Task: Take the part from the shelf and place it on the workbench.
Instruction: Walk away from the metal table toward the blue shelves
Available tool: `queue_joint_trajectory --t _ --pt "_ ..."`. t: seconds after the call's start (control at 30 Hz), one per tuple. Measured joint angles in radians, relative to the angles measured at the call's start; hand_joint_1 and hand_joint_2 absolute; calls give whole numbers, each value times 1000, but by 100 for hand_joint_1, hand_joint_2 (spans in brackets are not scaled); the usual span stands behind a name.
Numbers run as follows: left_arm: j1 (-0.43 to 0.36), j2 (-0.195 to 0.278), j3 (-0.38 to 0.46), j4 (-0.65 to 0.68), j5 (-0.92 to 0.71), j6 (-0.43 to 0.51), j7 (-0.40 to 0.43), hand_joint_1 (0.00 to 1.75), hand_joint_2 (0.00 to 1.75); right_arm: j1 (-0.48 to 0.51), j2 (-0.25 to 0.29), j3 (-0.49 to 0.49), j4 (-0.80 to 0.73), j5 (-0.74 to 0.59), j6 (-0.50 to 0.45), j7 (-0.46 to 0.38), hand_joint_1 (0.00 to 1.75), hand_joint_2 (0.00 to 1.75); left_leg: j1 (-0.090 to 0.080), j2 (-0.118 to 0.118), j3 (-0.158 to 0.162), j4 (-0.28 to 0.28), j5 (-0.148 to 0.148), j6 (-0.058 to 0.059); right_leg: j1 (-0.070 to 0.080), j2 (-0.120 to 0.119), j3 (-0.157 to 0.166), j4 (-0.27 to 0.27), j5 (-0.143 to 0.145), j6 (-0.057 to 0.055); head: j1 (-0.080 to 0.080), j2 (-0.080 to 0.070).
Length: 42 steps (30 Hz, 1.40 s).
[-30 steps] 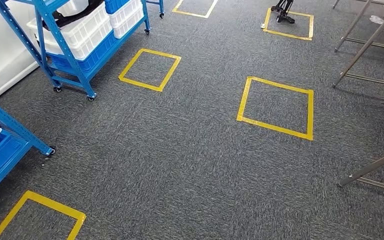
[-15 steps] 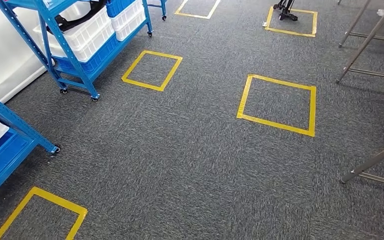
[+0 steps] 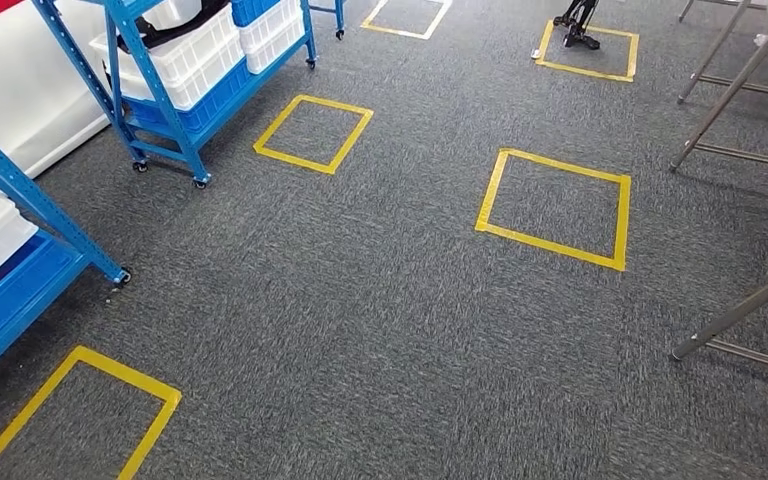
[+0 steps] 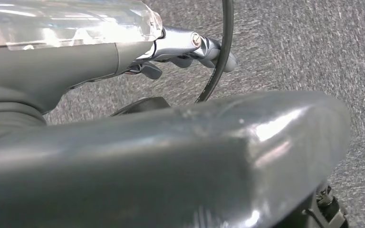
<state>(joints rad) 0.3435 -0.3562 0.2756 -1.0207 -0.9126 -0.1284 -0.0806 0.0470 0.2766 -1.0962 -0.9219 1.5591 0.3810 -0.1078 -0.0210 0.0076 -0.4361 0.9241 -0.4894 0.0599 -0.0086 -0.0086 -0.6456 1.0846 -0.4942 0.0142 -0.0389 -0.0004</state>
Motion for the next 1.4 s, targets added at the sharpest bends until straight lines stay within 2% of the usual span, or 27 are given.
queue_joint_trajectory --t 0.03,0.07,0.1,0.13,0.17,0.2,0.23,0.3,0.33,0.4,0.43,0.47,0.5,0.57,0.6,0.63,0.67,0.7,0.73,0.77,0.8,0.83,0.9,0.97,1.07,1.3,1.4 --pt "0 0 0 0 0 0 0 0 0 0 0 0 0 0 0 0 0 0 0 0 -15 -1 13 1 -1 3 -14 54 -53 3 1 0" --pt "0 0 0 0 -1 -1 0 0 0 1 -1 1 -1 0 1 0 0 0 0 1 -33 3 23 0 -3 4 -26 114 -93 7 2 0" --pt "0 0 0 1 -4 -2 0 0 0 1 -1 1 -2 0 2 0 0 0 1 2 -51 8 33 -3 -5 5 -32 165 -108 12 2 0" --pt "-1 0 1 2 -7 -3 0 0 0 1 -1 1 -3 0 2 0 0 0 2 3 -70 16 42 -6 -8 5 -24 189 -98 16 2 0" --pt "-1 0 1 3 -11 -5 0 0 0 1 -1 1 -4 0 3 0 0 0 3 4 -90 25 50 -10 -11 5 -1 181 -72 21 2 0" --pt "-2 0 2 4 -15 -7 0 0 0 1 -1 1 -4 0 4 0 0 0 5 4 -110 38 56 -15 -16 5 40 137 -44 25 2 0" --pt "-3 0 3 6 -19 -8 -1 0 0 0 -1 2 -5 0 4 -1 0 0 6 3 -128 52 61 -20 -20 6 92 70 -33 29 3 0" --pt "-5 0 6 8 -26 -10 -4 0 0 -1 -1 5 -6 0 5 -3 0 0 6 2 -157 81 67 -31 -18 12 171 -49 -47 23 3 0" --pt "-6 0 7 9 -29 -11 -6 0 0 -1 -1 6 -6 0 5 -4 0 0 6 1 -164 90 71 -36 -15 15 185 -75 -60 16 4 0" --pt "-8 0 10 11 -35 -13 -10 0 0 -1 -2 7 -7 0 5 -5 0 0 9 1 -172 99 79 -49 -11 14 179 -81 -58 -7 5 0" --pt "-9 0 12 12 -36 -14 -13 0 0 -1 -2 7 -8 0 5 -5 0 0 12 0 -179 109 69 -54 -10 12 172 -82 -52 -19 5 0" --pt "-10 0 13 14 -38 -14 -15 0 0 -2 -3 7 -8 0 5 -6 0 0 15 -1 -191 133 43 -60 -10 9 163 -84 -43 -29 3 0" --pt "-11 0 15 15 -39 -14 -18 0 0 -2 -4 7 -8 0 5 -7 0 0 17 -1 -206 175 2 -65 -11 6 152 -86 -34 -37 2 0" --pt "-12 0 17 15 -40 -14 -21 0 0 -2 -7 7 -8 0 5 -9 0 0 20 -1 -240 296 -87 -72 -8 3 127 -85 -14 -42 -2 0" --pt "-12 0 17 16 -40 -14 -22 0 0 -1 -8 7 -8 0 5 -9 0 0 22 -1 -250 350 -107 -73 -6 1 114 -84 -4 -42 -2 0" --pt "-12 0 18 17 -40 -14 -22 0 0 -1 -8 7 -8 0 5 -9 0 0 23 -1 -246 378 -105 -73 -4 0 101 -83 5 -41 -2 0" --pt "-12 0 19 18 -40 -14 -22 0 0 0 -8 7 -8 0 5 -9 0 0 23 -1 -223 369 -86 -71 -3 -1 90 -83 13 -39 -2 0" --pt "-13 0 20 19 -40 -14 -22 0 0 0 -9 7 -8 0 5 -9 0 0 23 -1 -181 319 -59 -68 -3 -1 81 -82 21 -37 -2 0" --pt "-14 0 21 19 -40 -14 -22 0 0 0 -9 7 -8 0 5 -9 0 0 23 -1 -123 239 -39 -64 -3 -1 75 -81 27 -34 -3 0" --pt "-14 0 22 20 -40 -14 -22 0 0 0 -9 8 -8 0 5 -9 0 0 21 -1 -66 156 -32 -60 -2 -1 71 -81 33 -30 -2 0" --pt "-15 0 23 20 -40 -14 -22 0 0 0 -9 8 -8 0 5 -10 0 0 18 -1 -26 92 -33 -56 -2 -2 70 -80 38 -24 -2 0" --pt "-16 0 23 20 -41 -14 -22 0 0 0 -9 9 -8 0 5 -10 0 0 16 -1 -4 51 -39 -54 -1 -3 69 -79 41 -20 -2 0" --pt "-17 0 24 20 -41 -14 -22 0 0 0 -9 9 -8 0 5 -10 0 0 13 -1 -3 35 -44 -55 1 -3 66 -76 35 -27 1 0" --pt "-17 -1 25 21 -40 -14 -20 0 0 -1 -10 9 -8 0 5 -9 0 0 11 -1 -4 35 -43 -54 -1 -2 66 -77 33 -29 4 0" --pt "-17 -1 28 23 -41 -14 -15 0 0 0 -12 10 -7 0 10 1 0 0 6 0 -7 38 -37 -44 -6 1 66 -82 55 -10 5 0" --pt "-21 -1 45 26 -73 -11 -17 0 0 4 -28 23 11 0 16 19 0 0 -2 1 -21 52 -33 -29 -14 2 61 -88 71 12 4 0" --pt "-25 -1 52 29 -86 -11 -20 0 0 3 -31 26 18 0 17 25 0 0 0 -2 -24 45 -24 -14 -17 -1 61 -88 69 23 5 0"
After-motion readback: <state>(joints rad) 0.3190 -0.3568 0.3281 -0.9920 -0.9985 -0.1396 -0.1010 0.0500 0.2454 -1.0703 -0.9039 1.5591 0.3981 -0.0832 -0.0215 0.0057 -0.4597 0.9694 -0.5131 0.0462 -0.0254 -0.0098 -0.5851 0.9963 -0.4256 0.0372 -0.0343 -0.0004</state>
